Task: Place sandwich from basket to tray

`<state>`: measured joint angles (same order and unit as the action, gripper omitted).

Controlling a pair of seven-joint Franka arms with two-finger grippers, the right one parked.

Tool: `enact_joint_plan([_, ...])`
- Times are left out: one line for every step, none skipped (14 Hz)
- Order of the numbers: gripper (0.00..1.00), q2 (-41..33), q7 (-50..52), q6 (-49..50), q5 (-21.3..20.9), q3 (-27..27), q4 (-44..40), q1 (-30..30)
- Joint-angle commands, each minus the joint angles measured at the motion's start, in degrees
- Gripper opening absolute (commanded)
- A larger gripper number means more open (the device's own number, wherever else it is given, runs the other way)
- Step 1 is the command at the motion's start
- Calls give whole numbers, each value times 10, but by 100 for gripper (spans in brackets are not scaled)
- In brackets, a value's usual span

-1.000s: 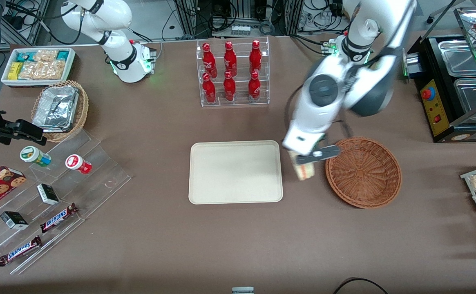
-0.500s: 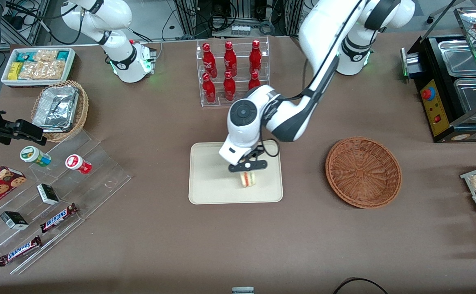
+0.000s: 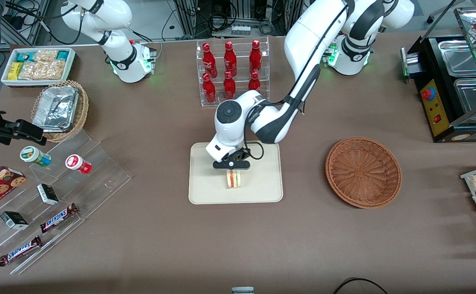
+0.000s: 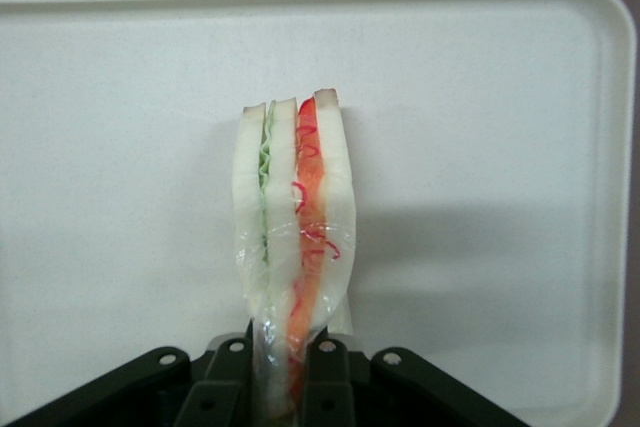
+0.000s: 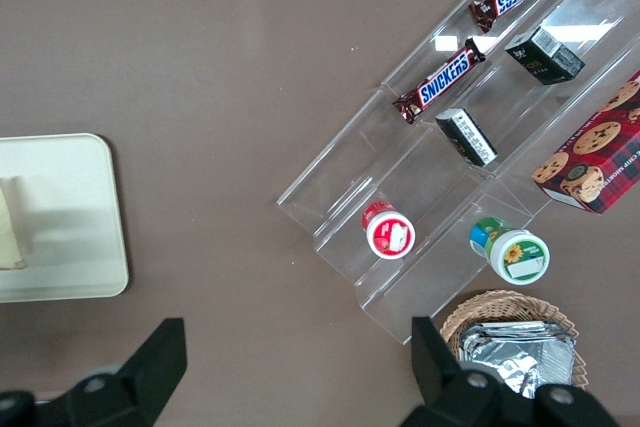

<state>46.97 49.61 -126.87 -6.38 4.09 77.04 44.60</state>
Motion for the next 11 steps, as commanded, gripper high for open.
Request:
enact_joint_plan([0, 17, -9, -2, -28, -8, -20, 8])
enact_joint_plan([0, 21, -8, -2, -30, -8, -19, 9])
enact_joint_plan([0, 23, -8, -2, -30, -8, -19, 15])
enact_joint_plan([36, 25, -7, -2, -30, -8, -19, 15])
enact_joint_plan([84, 25, -7, -1, -30, -8, -19, 15])
enact_joint_plan([99, 22, -6, 1, -32, -8, -19, 15])
enact_joint_plan([99, 15, -4, 5, -32, -8, -20, 15])
enact_joint_plan([99, 3, -1, 12, -29, -9, -22, 15])
enact_joint_plan([99, -15, 1, 28, -25, -9, -22, 11])
enact_joint_plan([99, -40, 0, 54, -22, -10, -22, 6])
enact_joint_plan([99, -65, 0, 78, -16, -10, -20, -6])
